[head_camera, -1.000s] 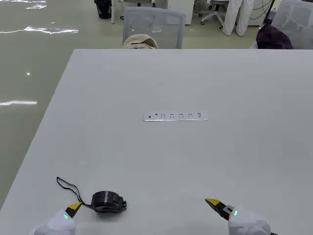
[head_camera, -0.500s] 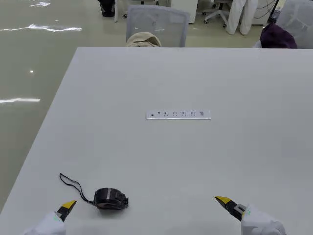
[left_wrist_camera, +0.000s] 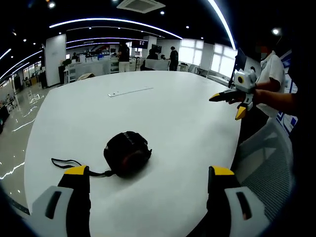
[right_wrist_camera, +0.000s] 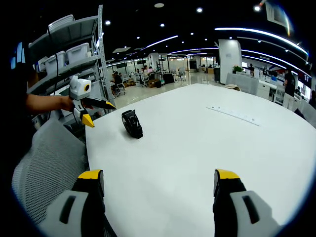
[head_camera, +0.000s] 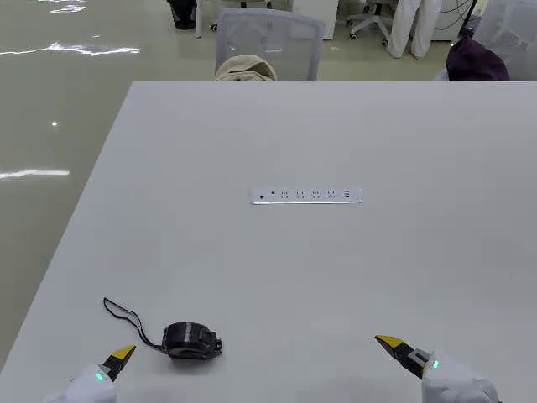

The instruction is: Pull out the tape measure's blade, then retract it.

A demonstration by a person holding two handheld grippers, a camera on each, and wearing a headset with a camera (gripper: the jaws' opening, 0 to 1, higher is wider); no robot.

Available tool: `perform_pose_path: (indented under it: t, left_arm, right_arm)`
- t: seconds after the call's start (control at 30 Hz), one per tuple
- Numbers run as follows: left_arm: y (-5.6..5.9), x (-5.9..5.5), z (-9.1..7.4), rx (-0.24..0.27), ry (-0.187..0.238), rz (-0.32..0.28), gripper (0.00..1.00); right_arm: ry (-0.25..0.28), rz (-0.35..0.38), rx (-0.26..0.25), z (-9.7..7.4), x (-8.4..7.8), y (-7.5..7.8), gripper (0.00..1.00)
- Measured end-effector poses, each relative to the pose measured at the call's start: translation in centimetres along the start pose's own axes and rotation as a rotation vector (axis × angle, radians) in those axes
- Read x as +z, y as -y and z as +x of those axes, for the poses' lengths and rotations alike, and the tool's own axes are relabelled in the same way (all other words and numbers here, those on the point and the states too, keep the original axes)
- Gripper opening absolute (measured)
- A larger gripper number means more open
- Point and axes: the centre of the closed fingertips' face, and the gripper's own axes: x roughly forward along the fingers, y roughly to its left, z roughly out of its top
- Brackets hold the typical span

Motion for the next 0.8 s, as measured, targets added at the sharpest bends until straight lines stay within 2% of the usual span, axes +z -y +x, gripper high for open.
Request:
perform_pose_path:
  t: [0.8]
  left_arm:
    - [-0.35,-0.03,0.03,0.009,-0.007,0.005,0.99]
  right_arm:
    - [-0.002,-0.024,0.025,0.16,0.09,-0.17,0.93]
